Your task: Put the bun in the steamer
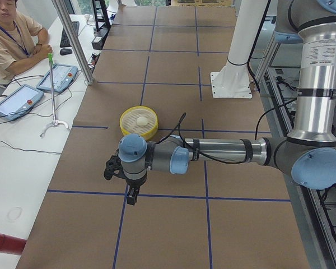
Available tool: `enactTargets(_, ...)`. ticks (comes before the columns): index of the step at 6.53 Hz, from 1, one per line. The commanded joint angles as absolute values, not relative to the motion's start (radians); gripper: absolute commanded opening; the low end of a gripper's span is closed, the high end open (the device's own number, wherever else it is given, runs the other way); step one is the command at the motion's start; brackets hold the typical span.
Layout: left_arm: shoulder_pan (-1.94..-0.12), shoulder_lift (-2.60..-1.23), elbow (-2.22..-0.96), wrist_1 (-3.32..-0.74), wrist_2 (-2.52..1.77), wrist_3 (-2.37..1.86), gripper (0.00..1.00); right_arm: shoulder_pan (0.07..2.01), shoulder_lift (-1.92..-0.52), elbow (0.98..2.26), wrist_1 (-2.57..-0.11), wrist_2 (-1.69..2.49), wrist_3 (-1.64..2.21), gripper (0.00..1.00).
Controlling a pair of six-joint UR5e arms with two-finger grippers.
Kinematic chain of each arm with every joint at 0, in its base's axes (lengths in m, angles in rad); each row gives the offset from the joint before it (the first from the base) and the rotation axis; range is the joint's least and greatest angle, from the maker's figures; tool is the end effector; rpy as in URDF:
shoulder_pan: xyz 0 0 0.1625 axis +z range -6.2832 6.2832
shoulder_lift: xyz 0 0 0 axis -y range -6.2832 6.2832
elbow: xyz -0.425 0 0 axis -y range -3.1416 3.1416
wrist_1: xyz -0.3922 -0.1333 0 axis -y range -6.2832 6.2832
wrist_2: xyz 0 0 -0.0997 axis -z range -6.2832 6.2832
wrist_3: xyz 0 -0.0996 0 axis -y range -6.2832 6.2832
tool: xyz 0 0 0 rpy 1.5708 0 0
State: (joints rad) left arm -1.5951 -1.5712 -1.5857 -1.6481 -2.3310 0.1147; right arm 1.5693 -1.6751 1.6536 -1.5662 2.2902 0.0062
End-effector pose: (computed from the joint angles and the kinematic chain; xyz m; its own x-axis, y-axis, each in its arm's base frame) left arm -0.0768 -0.4966 0.6441 0.7240 0.1597 -0.6710 -0.0591 0.9836 0.1704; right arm 0.0670 -0.4464 0.6702 0.7522 0.0162 0.6587 -0.0032 0.9998 -0.0210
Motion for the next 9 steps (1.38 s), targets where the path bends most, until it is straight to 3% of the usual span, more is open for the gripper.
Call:
enactTargets(1,-1.598,-1.559,-1.641,-1.612,-2.338,0.018,1.0,1.569,-1.675,1.654,-1.566,2.29,0.006,1.0)
enactTargets(4,-1.601,-1.445,-1.693,-1.634,-2.341,0.024,1.0,1.569,-1.677,1.654,-1.566,2.29,0.006,1.0)
enactTargets(9,-1.606,-1.466,-1.752,-1.562,-2.379,0.021,1.0,1.569,-1.675,1.654,-1.566,2.29,0.006,1.0)
